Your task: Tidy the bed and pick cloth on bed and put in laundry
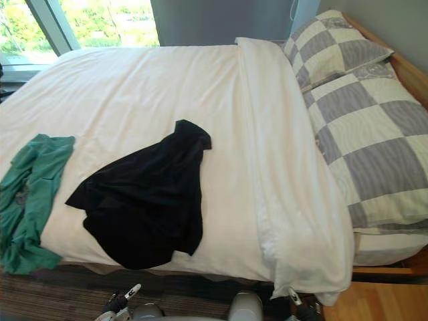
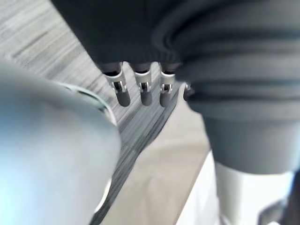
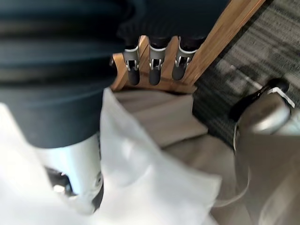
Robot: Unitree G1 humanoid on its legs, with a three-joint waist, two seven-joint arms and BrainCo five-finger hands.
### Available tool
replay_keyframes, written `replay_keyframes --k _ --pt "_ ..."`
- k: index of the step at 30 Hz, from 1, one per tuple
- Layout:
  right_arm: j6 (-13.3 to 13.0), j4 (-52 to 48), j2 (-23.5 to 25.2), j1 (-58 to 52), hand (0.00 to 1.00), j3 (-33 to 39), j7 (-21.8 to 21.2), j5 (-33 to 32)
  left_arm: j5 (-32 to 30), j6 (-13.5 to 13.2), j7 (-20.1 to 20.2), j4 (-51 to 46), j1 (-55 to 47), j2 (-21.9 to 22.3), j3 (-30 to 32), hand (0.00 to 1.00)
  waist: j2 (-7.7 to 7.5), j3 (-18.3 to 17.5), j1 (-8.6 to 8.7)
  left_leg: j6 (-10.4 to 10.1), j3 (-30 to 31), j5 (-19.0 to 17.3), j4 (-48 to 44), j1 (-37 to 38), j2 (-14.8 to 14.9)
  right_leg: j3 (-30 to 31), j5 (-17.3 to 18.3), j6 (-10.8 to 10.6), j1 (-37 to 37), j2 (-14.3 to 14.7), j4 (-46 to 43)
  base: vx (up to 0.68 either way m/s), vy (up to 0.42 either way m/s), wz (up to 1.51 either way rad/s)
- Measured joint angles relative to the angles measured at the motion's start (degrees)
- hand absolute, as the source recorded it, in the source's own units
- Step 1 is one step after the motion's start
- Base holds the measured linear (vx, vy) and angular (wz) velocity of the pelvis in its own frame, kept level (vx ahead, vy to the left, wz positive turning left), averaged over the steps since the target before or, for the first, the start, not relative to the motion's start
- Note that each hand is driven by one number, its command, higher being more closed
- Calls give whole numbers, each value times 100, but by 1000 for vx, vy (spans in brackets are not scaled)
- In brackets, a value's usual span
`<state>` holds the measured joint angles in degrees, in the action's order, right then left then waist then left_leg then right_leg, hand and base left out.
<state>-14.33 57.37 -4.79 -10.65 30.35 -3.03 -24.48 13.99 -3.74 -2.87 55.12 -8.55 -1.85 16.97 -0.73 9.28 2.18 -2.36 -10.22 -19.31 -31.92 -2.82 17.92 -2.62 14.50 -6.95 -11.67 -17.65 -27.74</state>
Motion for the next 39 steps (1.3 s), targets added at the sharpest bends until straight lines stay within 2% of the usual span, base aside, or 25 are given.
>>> replay_keyframes --k 2,3,4,5,6,7,8,9,10,11,13,14,19,22,25,26,27,30,32,33,34,36,37,38,39 --pt "-18 107 -194 73 0 72 -189 243 -58 -127 141 181 10 54 -26 0 168 -97 46 -75 217 201 576 71 -3 227 -242 -304 -177 -215 95 -57 535 -26" --pt "-47 109 -224 62 0 94 -329 490 -245 -196 221 273 27 88 -40 0 276 -130 75 -661 204 -20 781 123 -78 252 -437 -537 -154 -320 281 -28 655 -16" --pt "-105 197 -31 48 0 91 -491 899 -468 -300 318 304 89 7 -45 0 165 -130 86 -893 104 -109 465 74 -309 323 -1049 -670 104 -592 858 -49 782 -17" --pt "-177 238 76 -2 0 -12 -615 1175 -700 -344 337 320 78 -2 -154 0 258 -187 56 -853 102 -279 304 -20 -322 256 -1708 -505 255 -590 1336 -59 796 -43" --pt "-269 325 294 10 0 -273 -747 1539 -893 -338 387 375 54 -77 -322 0 422 -269 -29 -750 -118 -346 280 -16 -286 85 -2718 1 301 -511 1860 -86 765 -54" --pt "-456 307 232 -32 0 -368 -814 1778 -901 -350 419 358 -28 -126 -472 0 460 -305 -54 -630 -327 -292 411 18 -337 -296 -3114 473 231 -519 1967 -59 519 -52" --pt "-518 311 197 -54 0 -515 -828 1922 -899 -354 425 353 -40 -163 -502 0 420 -302 -54 -572 -386 -258 481 55 -379 -493 -3045 524 191 -520 1816 -61 490 -36" --pt "-689 342 194 -76 0 -922 -833 2249 -889 -341 440 359 -9 -295 -609 0 318 -300 -35 -381 -507 -127 736 151 -487 -894 -2556 444 164 -405 1198 -23 373 -17" --pt "-887 339 158 -70 0 -1194 -778 2556 -885 -314 511 372 -10 -374 -792 0 286 -302 -15 -267 -521 2 967 193 -571 -1109 -1851 287 189 -147 609 -18 441 -10" --pt "-951 334 108 -54 0 -1336 -762 2685 -885 -309 541 372 -7 -394 -868 0 284 -301 -17 -229 -519 85 1069 190 -619 -1117 -1572 274 198 20 392 53 302 4" --pt "-1050 320 -75 23 0 -1799 -743 3063 -893 -247 627 364 192 -414 -1230 0 272 -279 -14 -47 -489 351 1453 220 -918 -1002 -558 227 336 733 -76 57 239 17" --pt "-1049 322 -115 27 0 -1901 -742 3121 -895 -213 651 361 244 -402 -1304 0 271 -254 -20 -29 -486 386 1498 238 -992 -1019 -375 252 452 860 -21 22 156 12" --pt "-996 351 -406 196 0 -2571 -821 3210 -1039 -63 504 317 427 -274 -1701 0 274 -99 -14 28 -419 538 1557 503 -1342 -1198 -269 361 1222 705 729 -24 69 18" --pt "-556 323 -446 345 0 -2942 -912 3131 -1153 -131 424 210 526 -344 -1920 0 120 51 -58 7 -349 548 655 4 -1383 -1392 -20 187 1467 557 1106 -76 -48 29" --pt "-136 322 -578 419 0 -3036 -811 2967 -1449 -331 438 69 572 -329 -2014 0 230 160 -87 -294 -401 741 -276 -514 -1205 -1434 13 148 1541 494 1193 -121 17 19" --pt "65 350 -590 404 0 -3032 -700 2697 -1705 -463 444 44 587 -324 -2144 0 179 191 -139 -281 -554 815 -392 -577 -1197 -1457 6 144 1529 347 1155 -82 64 -1" --pt "151 337 -603 406 0 -3019 -672 2493 -1884 -523 471 45 575 -333 -2181 0 222 169 -121 -94 -693 723 -354 -515 -1081 -1465 2 134 1500 314 1135 -125 84 -7" --pt "178 305 -578 526 0 -2842 -687 2303 -1953 -530 560 150 593 -354 -2312 0 215 175 68 -59 -668 645 463 -315 -685 -1148 52 101 1353 105 968 -27 147 -24" --pt "109 311 -571 528 0 -2703 -818 2490 -1869 -533 724 138 610 -410 -2322 0 121 231 112 13 -427 986 1040 -192 -554 -861 175 -103 1181 -198 650 -2 314 -38" --pt "22 314 -605 471 0 -2638 -959 2600 -1704 -510 918 140 598 -421 -2317 0 126 229 128 178 -181 1551 1313 -117 -422 -637 289 -293 1056 -367 405 17 484 -61" --pt "-92 301 -653 422 0 -2604 -1041 2592 -1491 -422 1158 141 593 -461 -2303 0 77 244 104 -152 143 1735 1386 46 -592 -345 389 -481 876 -599 162 34 419 -61" --pt "-114 328 -638 584 0 -2592 -1162 2607 -1233 -260 1468 243 678 -563 -2341 0 27 216 225 -125 175 1391 984 -80 -869 -117 376 -638 824 -660 -75 44 278 -22" --pt "-80 385 -615 571 0 -2519 -1182 2714 -1247 -262 1672 235 668 -610 -2378 0 -36 224 194 -236 231 975 561 -263 -906 -121 297 -700 848 -819 163 8 260 -7" --pt "-79 449 -675 591 0 -2482 -1213 2730 -1263 -260 1743 252 710 -573 -2423 0 70 217 176 -358 273 733 388 -326 -870 -141 232 -708 892 -796 231 -23 357 -8" --pt "-85 475 -710 620 0 -2339 -1241 2828 -1405 -248 1839 264 747 -548 -2641 0 241 190 193 -657 250 253 143 -406 -809 -292 105 -735 1083 -776 484 -14 423 8"
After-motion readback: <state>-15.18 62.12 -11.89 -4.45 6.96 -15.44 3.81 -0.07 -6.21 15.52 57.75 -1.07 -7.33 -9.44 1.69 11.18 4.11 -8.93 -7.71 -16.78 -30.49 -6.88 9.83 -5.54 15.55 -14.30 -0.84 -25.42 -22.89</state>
